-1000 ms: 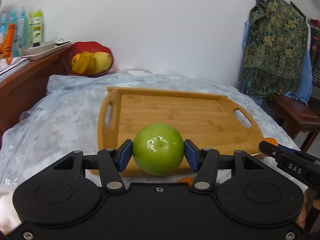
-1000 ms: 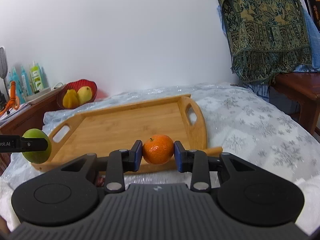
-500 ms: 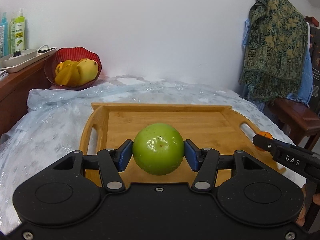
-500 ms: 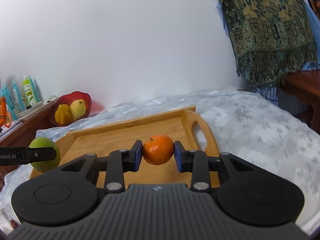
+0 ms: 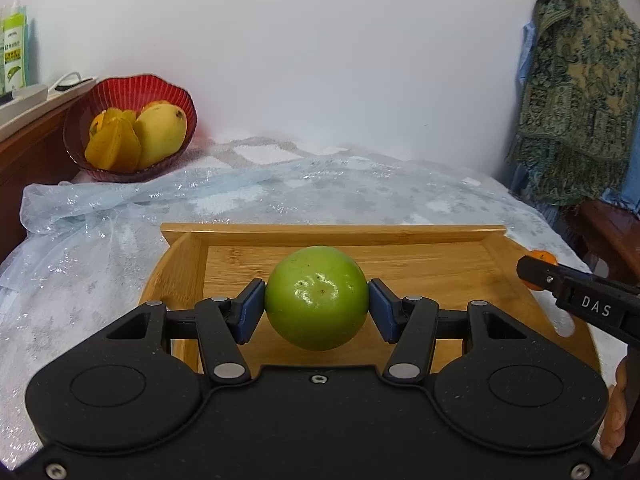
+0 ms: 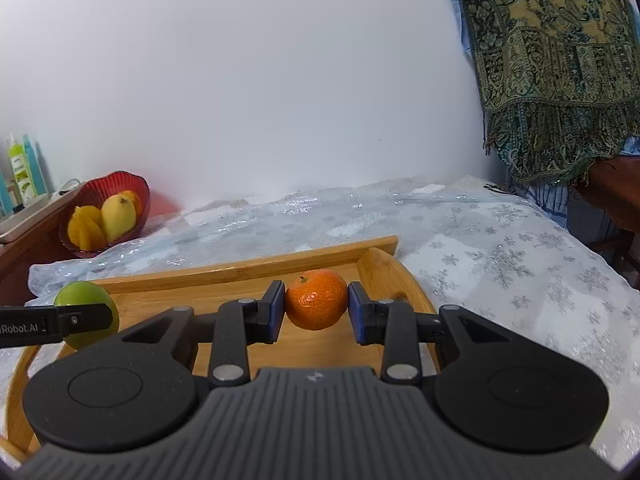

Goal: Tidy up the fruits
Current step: 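Lift and carry the apple and tangerine onto the bamboo tray with both tools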

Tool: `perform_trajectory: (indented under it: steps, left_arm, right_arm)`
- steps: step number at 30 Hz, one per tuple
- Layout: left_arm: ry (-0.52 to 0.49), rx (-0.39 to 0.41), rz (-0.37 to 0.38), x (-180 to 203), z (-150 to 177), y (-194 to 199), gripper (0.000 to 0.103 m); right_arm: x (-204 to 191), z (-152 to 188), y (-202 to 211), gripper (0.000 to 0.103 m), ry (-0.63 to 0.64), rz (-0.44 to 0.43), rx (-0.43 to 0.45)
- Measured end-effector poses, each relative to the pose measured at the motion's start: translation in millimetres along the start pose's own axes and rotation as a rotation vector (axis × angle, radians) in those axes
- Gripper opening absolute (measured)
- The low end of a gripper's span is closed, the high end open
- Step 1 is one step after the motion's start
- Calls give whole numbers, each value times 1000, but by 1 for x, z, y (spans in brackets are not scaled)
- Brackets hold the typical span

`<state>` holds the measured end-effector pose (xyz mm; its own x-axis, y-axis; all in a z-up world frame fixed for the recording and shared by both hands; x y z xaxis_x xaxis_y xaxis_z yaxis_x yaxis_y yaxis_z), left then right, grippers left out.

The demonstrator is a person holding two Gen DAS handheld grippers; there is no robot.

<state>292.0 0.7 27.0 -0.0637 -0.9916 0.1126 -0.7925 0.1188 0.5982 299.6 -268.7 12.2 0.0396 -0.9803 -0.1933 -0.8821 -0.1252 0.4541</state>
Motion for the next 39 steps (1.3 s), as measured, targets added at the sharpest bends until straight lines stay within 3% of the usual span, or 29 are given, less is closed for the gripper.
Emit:
perform_trajectory:
  steps: [7,15,39]
  left_arm:
    - [15,-35,2,-6,-1,-24,54]
    - [-4,-27,-8,-1,-1,-26,54]
    - [-24,-27,-19,2,2,-28,54]
  right_arm:
    - [-7,-4,-25,38,3,9,-51]
    - [-13,-1,-45,38,-9,14,-103]
    - [-19,5,-54,38,38,31,-145]
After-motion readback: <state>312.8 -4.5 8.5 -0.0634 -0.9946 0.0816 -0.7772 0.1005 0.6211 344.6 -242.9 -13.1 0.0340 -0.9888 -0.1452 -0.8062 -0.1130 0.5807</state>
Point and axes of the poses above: each gripper's, at about its wrist camera, not at the fingertips, and y roughly against the way its jaws point, x to its right, z to its underside, the point moved 3 cm from there along -y, roughly the way its jaws point, and after that the axes turned 2 degrees about -y, right-handed, at the moved point
